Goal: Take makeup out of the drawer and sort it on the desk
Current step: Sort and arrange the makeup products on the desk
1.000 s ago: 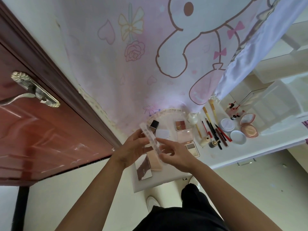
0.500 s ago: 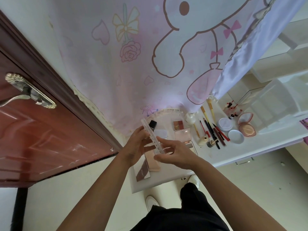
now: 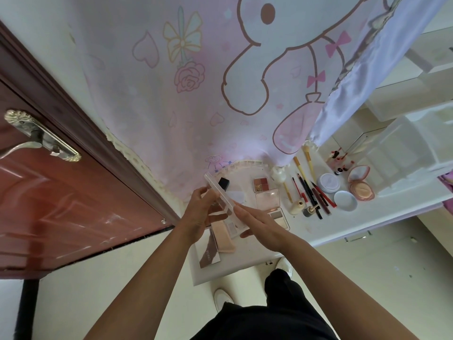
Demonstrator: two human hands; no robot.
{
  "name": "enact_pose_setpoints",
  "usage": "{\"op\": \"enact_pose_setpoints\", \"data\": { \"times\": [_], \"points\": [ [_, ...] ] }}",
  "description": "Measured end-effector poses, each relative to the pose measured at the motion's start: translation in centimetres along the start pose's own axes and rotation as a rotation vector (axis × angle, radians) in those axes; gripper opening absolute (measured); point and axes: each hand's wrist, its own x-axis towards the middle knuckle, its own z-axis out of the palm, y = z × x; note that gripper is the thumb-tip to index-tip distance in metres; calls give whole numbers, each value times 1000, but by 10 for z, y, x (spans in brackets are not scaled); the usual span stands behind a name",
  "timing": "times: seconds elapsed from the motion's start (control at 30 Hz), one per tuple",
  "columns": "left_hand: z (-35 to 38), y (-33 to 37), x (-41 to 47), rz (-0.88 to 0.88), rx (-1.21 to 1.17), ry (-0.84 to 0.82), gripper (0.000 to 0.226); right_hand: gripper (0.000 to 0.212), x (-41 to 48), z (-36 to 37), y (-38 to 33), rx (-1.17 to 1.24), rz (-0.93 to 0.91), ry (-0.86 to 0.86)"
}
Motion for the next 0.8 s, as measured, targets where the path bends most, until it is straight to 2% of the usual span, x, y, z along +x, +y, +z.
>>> {"op": "enact_pose_setpoints", "data": {
  "times": [0.1,0.23,0.37,0.5,0.6,0.67,0.8],
  "points": [
    [1,1,0,-21,-24,1,89,56,2,-1,-4,-2,10,-1],
    [0,2,1,-42,-69,-13,77,45,4,-3,-7,-52,2,-13],
    [0,6,4,-101,-70,44,80,51,9,-3,-13,-193,-25,11],
    [4,6,4,-75,-23,138,49,51,9,-2,-11,-258,-53,84],
    [3,8,3,-24,-91,270,41,51,10,-1,-15,-74,-31,222],
    [0,11,5,-28,-160,261,42,44,11,3,-21,-14,-32,267],
    [-14,19,9,-36,-269,214,17,41,12,3,-22,132,21,325]
  ]
}}
